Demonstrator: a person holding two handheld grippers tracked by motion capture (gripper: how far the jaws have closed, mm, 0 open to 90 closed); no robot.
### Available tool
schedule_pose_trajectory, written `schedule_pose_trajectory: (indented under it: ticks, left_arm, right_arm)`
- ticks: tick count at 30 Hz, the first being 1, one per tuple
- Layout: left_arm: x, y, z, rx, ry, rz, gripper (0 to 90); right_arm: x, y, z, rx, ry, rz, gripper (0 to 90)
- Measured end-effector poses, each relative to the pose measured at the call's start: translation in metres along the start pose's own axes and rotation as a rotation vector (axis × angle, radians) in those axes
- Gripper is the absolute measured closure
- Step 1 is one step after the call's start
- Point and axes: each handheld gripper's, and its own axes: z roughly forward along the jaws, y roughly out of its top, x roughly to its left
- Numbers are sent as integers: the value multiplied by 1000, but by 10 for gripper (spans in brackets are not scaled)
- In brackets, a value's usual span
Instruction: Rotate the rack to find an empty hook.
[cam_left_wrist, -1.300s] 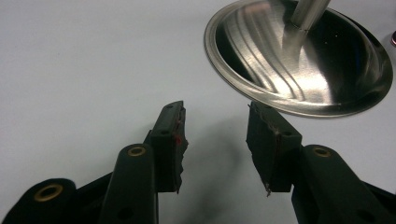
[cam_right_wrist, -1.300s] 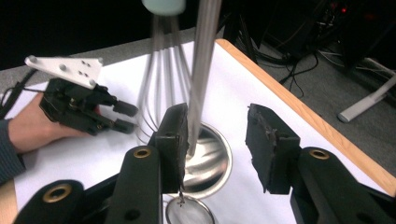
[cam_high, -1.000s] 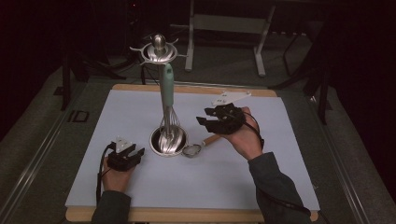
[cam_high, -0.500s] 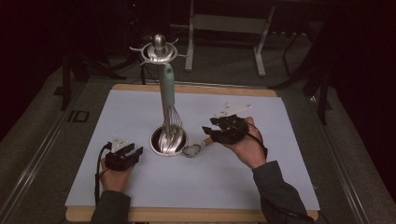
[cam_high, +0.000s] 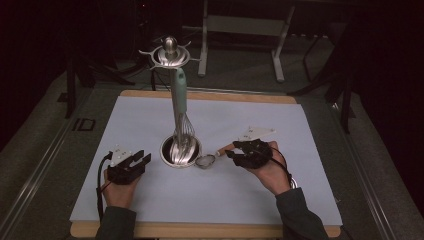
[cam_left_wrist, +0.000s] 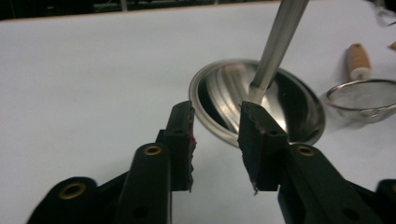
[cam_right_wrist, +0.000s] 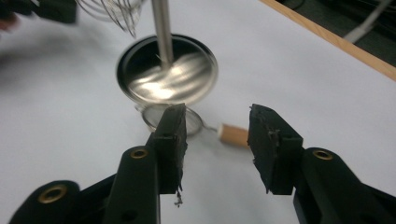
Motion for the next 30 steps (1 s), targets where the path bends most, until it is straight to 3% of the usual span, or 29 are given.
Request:
schedule_pose_trajectory:
  ticks: [5, 11, 16, 23, 30]
  left_arm:
    - [0, 9, -9, -57, -32, 15, 690]
    - [-1, 22, -19, -123, -18, -7, 699]
    - [0, 33, -25, -154, -71, -30, 733]
    - [-6, 48, -31, -214, -55, -40, 749]
    - [-13, 64, -36, -230, -35, 10, 854]
  right_arm:
    - [-3, -19, -1, 7, -23, 24, 577]
    - [-7, -41, 2, 20, -27, 72, 572]
    - [-8, -60, 5, 50, -33, 86, 567]
    - [-14, -78, 6, 64, -43, 131, 565]
    - [-18, -84, 5, 61, -39, 163, 559]
